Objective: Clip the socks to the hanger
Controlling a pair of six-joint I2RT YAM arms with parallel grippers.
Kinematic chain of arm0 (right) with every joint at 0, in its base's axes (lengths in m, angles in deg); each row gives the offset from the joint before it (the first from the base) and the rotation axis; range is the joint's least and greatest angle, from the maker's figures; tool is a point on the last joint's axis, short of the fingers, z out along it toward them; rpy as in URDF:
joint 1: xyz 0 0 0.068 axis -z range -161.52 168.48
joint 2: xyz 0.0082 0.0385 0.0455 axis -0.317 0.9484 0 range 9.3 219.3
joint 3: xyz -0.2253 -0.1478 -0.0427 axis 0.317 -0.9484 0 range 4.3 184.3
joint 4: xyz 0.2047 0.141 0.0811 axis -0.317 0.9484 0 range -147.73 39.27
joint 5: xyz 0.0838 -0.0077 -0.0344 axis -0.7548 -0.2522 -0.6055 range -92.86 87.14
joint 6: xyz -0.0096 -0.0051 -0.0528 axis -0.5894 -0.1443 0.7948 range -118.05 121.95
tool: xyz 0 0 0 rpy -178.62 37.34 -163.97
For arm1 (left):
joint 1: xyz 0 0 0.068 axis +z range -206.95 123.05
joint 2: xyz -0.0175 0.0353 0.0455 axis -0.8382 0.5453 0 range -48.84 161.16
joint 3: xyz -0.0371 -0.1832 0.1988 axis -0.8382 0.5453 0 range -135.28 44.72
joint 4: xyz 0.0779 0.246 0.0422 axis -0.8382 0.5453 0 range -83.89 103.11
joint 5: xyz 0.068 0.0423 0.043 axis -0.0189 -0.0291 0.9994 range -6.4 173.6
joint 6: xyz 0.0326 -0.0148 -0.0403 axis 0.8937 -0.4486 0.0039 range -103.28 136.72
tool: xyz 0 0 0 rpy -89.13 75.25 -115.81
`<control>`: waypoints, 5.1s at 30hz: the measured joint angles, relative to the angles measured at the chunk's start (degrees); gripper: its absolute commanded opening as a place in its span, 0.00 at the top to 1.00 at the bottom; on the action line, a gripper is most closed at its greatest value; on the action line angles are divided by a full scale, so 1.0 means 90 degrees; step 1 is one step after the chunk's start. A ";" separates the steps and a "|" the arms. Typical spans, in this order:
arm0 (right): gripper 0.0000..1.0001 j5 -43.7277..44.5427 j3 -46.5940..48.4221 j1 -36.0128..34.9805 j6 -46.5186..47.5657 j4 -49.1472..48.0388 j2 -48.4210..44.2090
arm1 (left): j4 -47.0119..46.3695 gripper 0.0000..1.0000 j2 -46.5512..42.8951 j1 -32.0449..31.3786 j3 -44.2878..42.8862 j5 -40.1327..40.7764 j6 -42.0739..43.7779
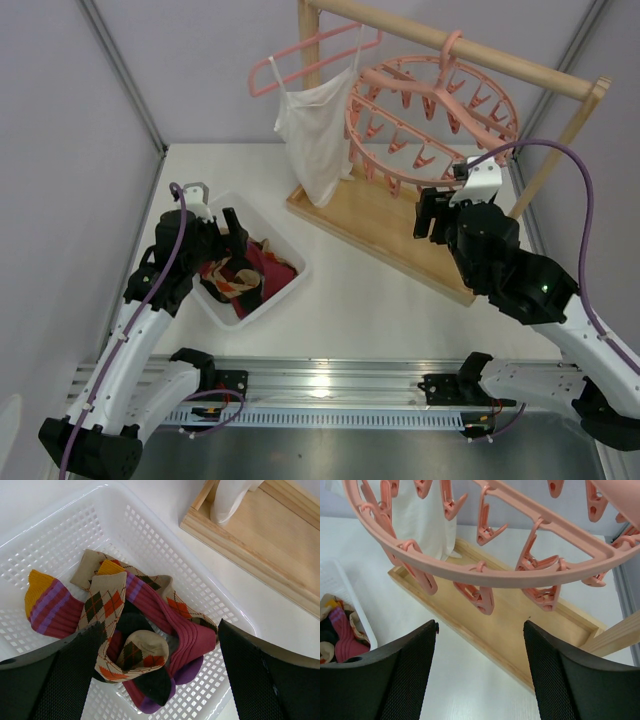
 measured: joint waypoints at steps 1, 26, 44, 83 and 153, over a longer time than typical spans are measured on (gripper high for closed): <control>0.27 0.0068 0.0000 -0.0068 -0.0002 0.0012 0.0034 | 0.0000 0.01 0.0000 0.0000 0.0000 0.0000 0.0000; 0.31 0.1324 -0.0296 -0.0277 0.0240 -0.0862 0.0665 | 0.0044 0.00 0.0000 0.0000 0.0000 -0.0002 -0.0002; 0.33 0.1824 -0.0493 -0.0279 0.0248 -0.1307 0.0947 | 0.0044 0.01 -0.0002 0.0000 0.0000 -0.0002 0.0000; 0.60 0.2101 -0.0665 -0.0007 0.0714 -0.2186 0.1273 | 0.0046 0.00 -0.0073 0.0000 0.0000 -0.0002 -0.0002; 1.00 -0.0719 -0.1467 0.1076 -0.0546 -0.2399 0.0245 | 0.1455 0.49 0.5744 0.0483 -0.2528 0.0826 -0.0097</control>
